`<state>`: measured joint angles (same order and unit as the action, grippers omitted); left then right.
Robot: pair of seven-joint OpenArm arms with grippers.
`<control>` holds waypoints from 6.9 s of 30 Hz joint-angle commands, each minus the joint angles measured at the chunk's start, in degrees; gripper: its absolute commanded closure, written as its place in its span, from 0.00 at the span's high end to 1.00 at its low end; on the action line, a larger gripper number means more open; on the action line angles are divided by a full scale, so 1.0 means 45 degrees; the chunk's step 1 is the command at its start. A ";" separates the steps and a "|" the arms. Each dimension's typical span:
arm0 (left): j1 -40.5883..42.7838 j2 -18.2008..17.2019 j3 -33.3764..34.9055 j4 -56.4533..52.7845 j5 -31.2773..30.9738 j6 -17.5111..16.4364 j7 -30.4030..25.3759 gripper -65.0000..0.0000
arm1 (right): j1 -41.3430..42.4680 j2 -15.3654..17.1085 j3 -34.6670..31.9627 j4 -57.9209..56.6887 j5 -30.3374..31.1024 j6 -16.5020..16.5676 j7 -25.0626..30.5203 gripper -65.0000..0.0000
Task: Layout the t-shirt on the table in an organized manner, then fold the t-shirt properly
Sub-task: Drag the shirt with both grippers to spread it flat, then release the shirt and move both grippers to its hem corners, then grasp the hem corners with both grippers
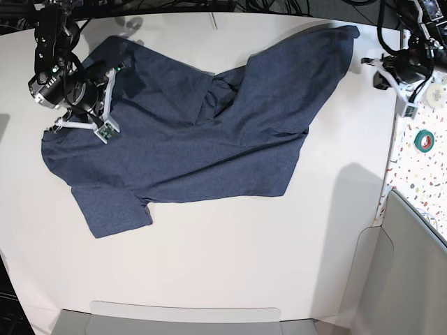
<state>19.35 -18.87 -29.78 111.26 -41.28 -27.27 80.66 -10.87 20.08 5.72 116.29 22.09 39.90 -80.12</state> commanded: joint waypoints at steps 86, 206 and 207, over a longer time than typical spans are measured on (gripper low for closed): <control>-0.7104 0.1195 0.2310 -0.5570 -0.0039 0.0032 -0.0782 0.09 | 0.7154 -0.1130 0.1846 -0.5808 -0.2261 0.0022 0.1989 0.00; -1.0445 0.3012 0.2251 -1.1489 -0.4063 -0.0007 -0.0196 0.19 | 0.4321 -0.1228 -0.1729 -0.7176 0.1529 -0.3348 0.3337 0.00; -1.0504 0.2934 0.2291 -1.1489 -0.4161 -0.0007 -0.0196 0.17 | 0.4321 -0.1228 -0.1729 -0.7176 0.1529 -0.3348 0.3337 0.00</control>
<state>-25.93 -4.86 -19.53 58.63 -57.87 -27.07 79.75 8.54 14.24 -2.00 83.90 29.98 24.29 -62.94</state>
